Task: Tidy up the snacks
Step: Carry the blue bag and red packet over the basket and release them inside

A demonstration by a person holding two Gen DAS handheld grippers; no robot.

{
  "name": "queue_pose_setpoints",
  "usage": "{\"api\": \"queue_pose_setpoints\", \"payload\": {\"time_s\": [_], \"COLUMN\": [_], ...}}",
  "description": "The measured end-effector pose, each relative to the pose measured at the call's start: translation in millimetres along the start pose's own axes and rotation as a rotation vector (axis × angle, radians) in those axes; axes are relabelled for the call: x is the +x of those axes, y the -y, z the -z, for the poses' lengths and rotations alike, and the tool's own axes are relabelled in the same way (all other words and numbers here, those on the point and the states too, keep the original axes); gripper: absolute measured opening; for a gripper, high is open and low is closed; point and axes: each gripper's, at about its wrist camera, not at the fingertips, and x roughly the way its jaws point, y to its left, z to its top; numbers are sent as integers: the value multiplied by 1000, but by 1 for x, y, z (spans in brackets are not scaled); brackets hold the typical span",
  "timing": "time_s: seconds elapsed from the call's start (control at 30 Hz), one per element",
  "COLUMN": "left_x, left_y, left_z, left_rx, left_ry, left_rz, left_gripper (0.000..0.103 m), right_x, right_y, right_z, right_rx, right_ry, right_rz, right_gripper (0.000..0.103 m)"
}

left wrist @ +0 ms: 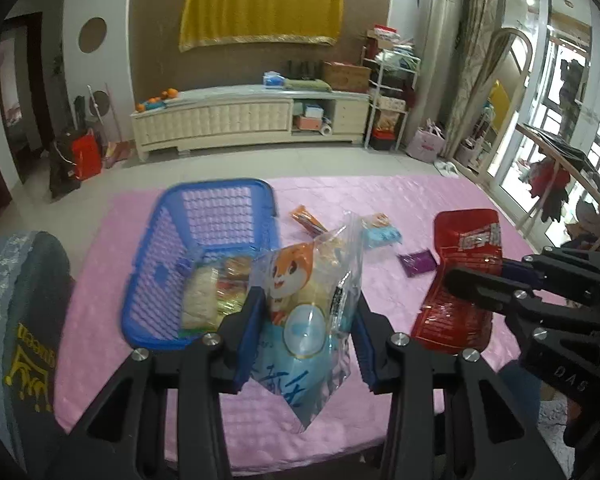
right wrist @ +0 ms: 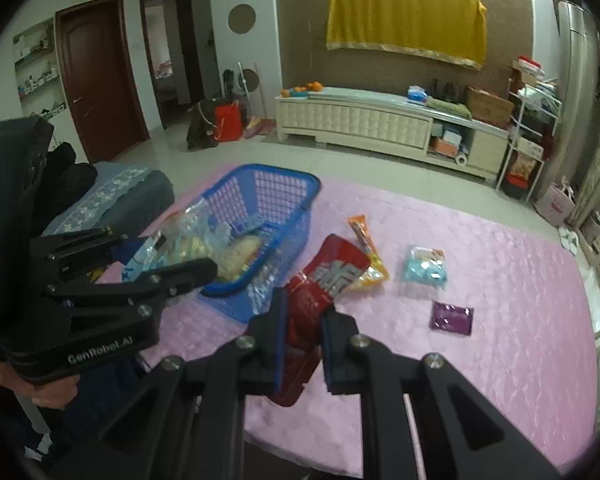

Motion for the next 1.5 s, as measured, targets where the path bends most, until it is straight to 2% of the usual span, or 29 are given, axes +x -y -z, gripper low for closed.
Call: {"api": "queue_pose_setpoints", "payload": {"time_s": [0.2,0.37,0.73,1.0,1.03,1.1,1.17,1.23,1.33,1.5], "left_x": [2,19,77,97,98,99,99,97,90,76], "left_y": [-53,-90,-136,-142,-142,-140,-140,-141,-141,-131], "left_z": [-19,-31,-35,-37,-37,-37,-36,-35,-33,-36], "left_rx": [-45,-86,-154,-166,-165,-166,-164,-164,-153,-132], "left_ry": [12,1,-65,-76,-74,-76,-78,-75,-70,-61], "left_rz": [-46,-79,-65,-41,-42,-38,-43,-47,-46,-54], "left_gripper": [39,39,39,38,38,38,34,34,33,33], "right_x": [27,59,151,208,212,222,228,223,203,164], "right_y": [-14,-25,-36,-38,-38,-40,-42,-39,-32,-24], "right_z": [-27,-49,-79,-92,-93,-93,-90,-87,-83,-74], "right_rx": [-30,-58,-123,-159,-168,-208,-238,-236,-198,-129], "right_ry": [-4,-25,-127,-181,-178,-188,-195,-152,-91,-27], "right_rz": [-21,-55,-79,-41,-30,20,62,105,132,124], "right_gripper": [18,19,19,19,21,34,67,79,87,91]}}
